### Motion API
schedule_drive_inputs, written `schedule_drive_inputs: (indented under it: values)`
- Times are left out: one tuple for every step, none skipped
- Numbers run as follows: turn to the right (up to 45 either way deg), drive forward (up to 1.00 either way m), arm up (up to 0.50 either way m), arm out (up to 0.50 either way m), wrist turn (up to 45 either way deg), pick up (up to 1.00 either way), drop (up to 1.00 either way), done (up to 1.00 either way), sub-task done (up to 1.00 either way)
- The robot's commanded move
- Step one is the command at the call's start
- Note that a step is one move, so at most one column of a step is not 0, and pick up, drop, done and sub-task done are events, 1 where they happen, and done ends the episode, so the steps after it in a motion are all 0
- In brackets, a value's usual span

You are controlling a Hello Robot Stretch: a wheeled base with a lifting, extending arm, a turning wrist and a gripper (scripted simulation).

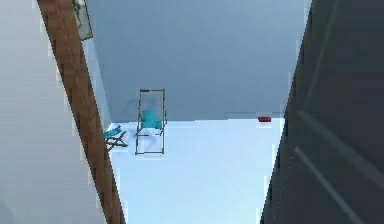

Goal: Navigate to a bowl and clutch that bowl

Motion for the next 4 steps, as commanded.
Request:
schedule_drive_inputs:
  values:
    - [-3.0, 0.00, 0.00, 0.00, 0.0, 0.00, 0.00, 0.00, 0.00]
    - [0.0, 1.00, 0.00, 0.00, 0.0, 0.00, 0.00, 0.00, 0.00]
    - [0.0, 0.05, 0.00, 0.00, 0.0, 0.00, 0.00, 0.00, 0.00]
    - [45.0, 0.00, 0.00, 0.00, 0.0, 0.00, 0.00, 0.00, 0.00]
